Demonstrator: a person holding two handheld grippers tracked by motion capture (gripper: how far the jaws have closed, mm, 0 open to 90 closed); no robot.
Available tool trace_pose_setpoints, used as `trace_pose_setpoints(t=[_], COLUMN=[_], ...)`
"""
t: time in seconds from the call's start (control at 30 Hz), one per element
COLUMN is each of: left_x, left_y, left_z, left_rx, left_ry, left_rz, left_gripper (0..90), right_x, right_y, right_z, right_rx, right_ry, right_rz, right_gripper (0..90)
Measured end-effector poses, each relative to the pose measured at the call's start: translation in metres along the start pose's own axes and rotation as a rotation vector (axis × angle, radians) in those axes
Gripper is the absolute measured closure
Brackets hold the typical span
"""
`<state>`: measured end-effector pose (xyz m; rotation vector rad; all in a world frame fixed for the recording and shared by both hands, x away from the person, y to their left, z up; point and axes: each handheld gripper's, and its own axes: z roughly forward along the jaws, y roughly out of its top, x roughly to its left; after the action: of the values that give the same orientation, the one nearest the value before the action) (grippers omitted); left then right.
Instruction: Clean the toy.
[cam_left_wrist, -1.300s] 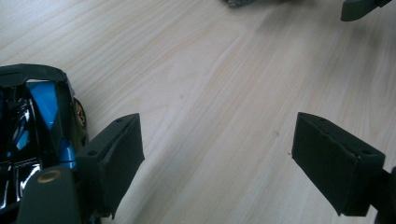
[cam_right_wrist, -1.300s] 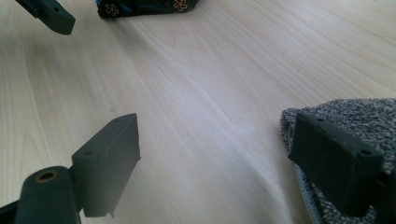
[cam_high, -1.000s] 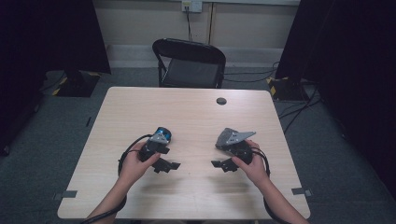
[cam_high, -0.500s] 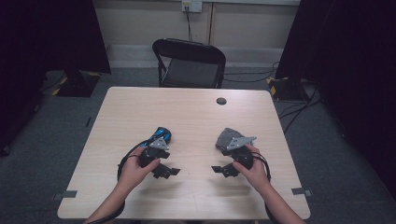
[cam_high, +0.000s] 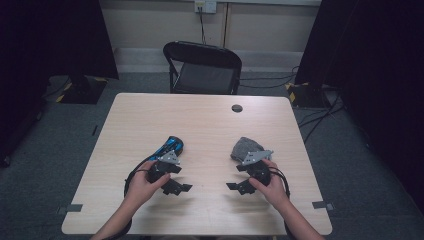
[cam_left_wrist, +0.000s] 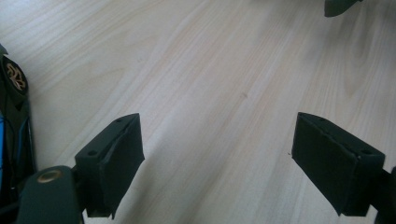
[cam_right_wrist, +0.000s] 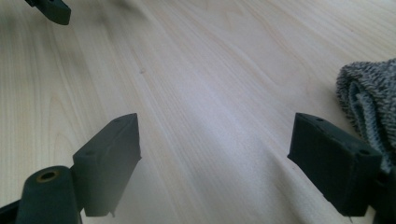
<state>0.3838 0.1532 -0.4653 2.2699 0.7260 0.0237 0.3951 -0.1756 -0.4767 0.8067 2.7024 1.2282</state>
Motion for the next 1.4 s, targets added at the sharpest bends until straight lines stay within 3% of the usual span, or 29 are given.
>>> trace_pose_setpoints(t=[0.97, 1.23, 1.4], left_x=[-0.024, -0.027, -0.030], left_y=[-0.003, -0.005, -0.005], left_z=[0.018, 0.021, 0.024], left_rx=[0.010, 0.011, 0.014], left_ry=[-0.073, -0.055, -0.069], left_rz=[0.061, 0.075, 0.074], left_gripper=[16.2, 16.5, 16.5], right_x=[0.010, 0.014, 0.015], right_y=[-0.015, -0.017, -0.019], right_z=[-0.001, 0.000, 0.000], right_rx=[0.026, 0.031, 0.030], right_ry=[0.031, 0.035, 0.040], right_rz=[-0.003, -0.014, -0.011], right_gripper=[16.2, 16.4, 16.4])
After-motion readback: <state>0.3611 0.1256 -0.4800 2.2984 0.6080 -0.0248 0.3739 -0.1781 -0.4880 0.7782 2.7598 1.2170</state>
